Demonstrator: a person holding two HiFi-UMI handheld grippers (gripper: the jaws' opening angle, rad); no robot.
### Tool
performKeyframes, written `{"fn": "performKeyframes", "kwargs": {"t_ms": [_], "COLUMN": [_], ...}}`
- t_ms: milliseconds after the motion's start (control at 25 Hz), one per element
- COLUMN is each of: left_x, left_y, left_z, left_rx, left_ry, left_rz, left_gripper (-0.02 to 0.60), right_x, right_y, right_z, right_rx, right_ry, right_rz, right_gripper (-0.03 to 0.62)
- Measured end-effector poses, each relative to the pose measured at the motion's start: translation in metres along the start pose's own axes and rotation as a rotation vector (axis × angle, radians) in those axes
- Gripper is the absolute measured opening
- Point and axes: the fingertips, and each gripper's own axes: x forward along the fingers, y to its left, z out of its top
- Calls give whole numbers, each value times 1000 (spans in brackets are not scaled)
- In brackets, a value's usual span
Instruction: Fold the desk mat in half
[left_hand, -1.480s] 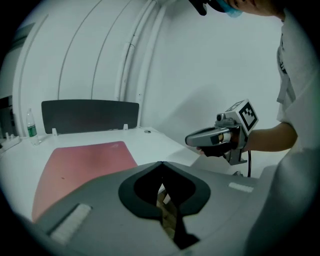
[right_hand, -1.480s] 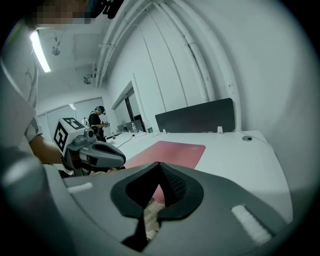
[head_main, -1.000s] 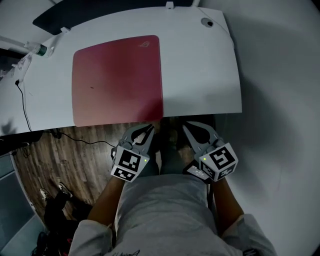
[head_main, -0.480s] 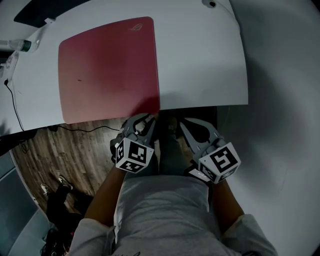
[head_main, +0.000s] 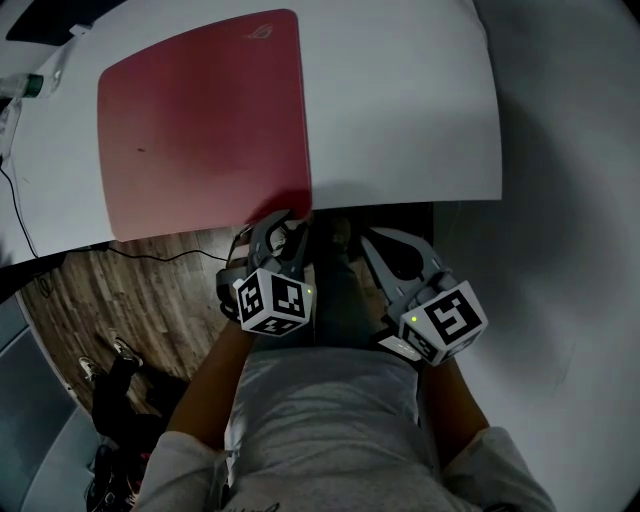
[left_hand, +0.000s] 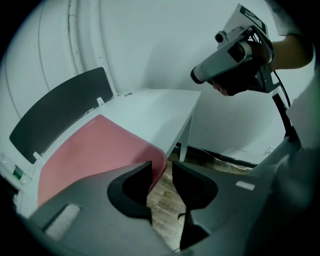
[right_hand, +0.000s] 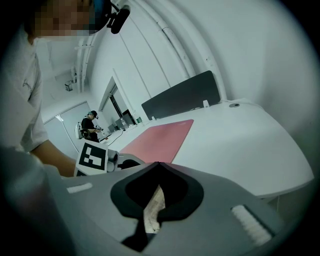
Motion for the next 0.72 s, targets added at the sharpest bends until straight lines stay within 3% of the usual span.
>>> {"fn": "performKeyframes", "kwargs": {"t_ms": [200, 400, 720], "left_x": [4, 4, 5], "left_y": [0, 3, 6], "left_z": [-3, -2, -1], "left_rx": [54, 54, -63], "left_ry": [48, 62, 18], "left_rz": [80, 141, 68], "left_gripper": [147, 118, 94], "right_x": [0, -1, 3], "right_y": [-2, -4, -7], "right_z": [-2, -1, 0], "right_rx": [5, 5, -4], "right_ry": [2, 6, 0], "right_rz": [5, 10, 37], "right_gripper": [8, 8, 8]}}
